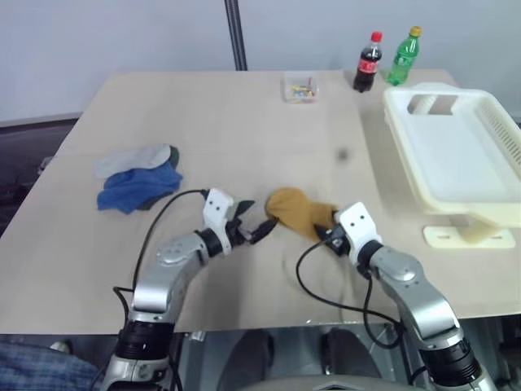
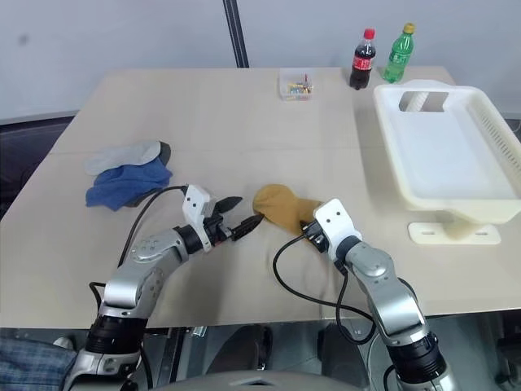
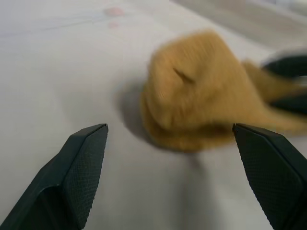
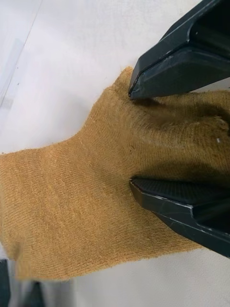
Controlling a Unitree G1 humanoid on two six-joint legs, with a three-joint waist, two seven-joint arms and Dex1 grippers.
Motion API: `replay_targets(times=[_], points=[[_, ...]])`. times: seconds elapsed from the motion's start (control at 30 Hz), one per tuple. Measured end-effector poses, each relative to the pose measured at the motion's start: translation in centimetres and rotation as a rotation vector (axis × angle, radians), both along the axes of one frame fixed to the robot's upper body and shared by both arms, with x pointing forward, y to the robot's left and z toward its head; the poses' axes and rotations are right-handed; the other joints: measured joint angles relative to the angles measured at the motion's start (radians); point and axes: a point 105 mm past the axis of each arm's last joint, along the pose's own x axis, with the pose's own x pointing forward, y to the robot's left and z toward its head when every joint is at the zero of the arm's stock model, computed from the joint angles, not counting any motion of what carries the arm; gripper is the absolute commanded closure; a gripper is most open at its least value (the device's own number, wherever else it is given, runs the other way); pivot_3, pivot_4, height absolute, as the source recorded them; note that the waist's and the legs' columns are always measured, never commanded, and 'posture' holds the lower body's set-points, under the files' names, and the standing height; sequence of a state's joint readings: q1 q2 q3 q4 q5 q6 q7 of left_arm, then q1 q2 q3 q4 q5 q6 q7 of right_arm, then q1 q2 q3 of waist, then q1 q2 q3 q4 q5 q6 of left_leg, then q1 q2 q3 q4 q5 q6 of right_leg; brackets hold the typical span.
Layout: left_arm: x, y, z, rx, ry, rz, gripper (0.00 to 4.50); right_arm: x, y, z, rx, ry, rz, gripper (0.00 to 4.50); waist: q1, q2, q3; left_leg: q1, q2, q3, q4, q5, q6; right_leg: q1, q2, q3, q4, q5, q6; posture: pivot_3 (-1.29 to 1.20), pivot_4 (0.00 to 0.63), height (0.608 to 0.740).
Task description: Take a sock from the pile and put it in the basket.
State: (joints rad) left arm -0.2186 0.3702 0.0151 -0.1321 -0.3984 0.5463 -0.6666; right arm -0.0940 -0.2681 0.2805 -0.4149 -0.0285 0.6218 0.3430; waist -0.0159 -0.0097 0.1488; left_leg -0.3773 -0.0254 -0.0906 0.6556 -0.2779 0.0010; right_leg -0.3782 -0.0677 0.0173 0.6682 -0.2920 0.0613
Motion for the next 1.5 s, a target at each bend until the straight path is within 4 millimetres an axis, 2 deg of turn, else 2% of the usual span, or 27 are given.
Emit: replay_targets(times=[0.07,0.17,0.4,0.8,1.13,1.3,1.5], points=[[0.3,-0.3,-0.5,-0.027,0.063,0.006,0.05,0.0,0.1,0.0,0.005,0.002,-0.001,1.77,-0.001,0.0,0.0,0.0,-0.001,0.0,0.0,0.0,0.0,0.0,0.0,0.0,0.0,0.0,0.0,0.0,0.15,0.74],[0.8,-0.9,-0.2,-0.099,0.122,0.03,0.05,0.0,0.0,0.0,0.005,0.004,-0.006,1.77,0.001,-0.001,-0.001,0.0,0.0,0.0,0.0,0.001,-0.002,0.0,0.0,0.0,0.0,0.0,0.0,0.0,0.15,0.74],[0.5,-2.4,0.2,-0.224,0.327,-0.025,0.05,0.0,-0.1,-0.2,0.004,0.009,-0.01,1.77,0.001,0.0,-0.005,0.001,-0.001,0.0,0.001,0.002,-0.003,0.001,0.0,0.001,0.001,0.0,0.0,0.0,0.15,0.74],[0.9,-3.2,0.1,-0.261,0.491,-0.125,0.05,0.2,0.0,-0.5,0.003,0.018,-0.012,1.77,0.002,0.001,-0.015,0.004,-0.002,0.001,0.001,0.002,-0.003,0.002,0.0,0.001,0.001,0.0,0.0,0.0,0.15,0.74],[0.2,-3.8,0.0,-0.609,0.767,-0.261,0.05,0.3,0.2,-0.6,0.012,0.016,-0.009,1.77,-0.002,0.002,-0.017,0.004,-0.002,0.001,0.001,0.001,-0.001,0.001,0.0,0.002,0.002,0.0,0.0,0.0,0.15,0.74],[0.4,-3.9,0.1,-0.706,0.789,-0.255,0.05,0.3,0.3,-0.6,0.016,0.016,-0.01,1.77,-0.002,0.001,-0.016,0.004,-0.001,0.001,0.001,0.002,-0.003,0.001,-0.001,0.003,0.003,0.0,0.0,0.0,0.15,0.74],[1.6,-3.7,0.6,-0.767,0.682,-0.21,0.05,0.3,0.3,-0.5,0.019,0.017,-0.011,1.77,-0.002,0.001,-0.016,0.004,0.0,0.002,0.001,0.002,-0.004,0.001,-0.001,0.003,0.002,0.0,0.0,0.0,0.15,0.74]])
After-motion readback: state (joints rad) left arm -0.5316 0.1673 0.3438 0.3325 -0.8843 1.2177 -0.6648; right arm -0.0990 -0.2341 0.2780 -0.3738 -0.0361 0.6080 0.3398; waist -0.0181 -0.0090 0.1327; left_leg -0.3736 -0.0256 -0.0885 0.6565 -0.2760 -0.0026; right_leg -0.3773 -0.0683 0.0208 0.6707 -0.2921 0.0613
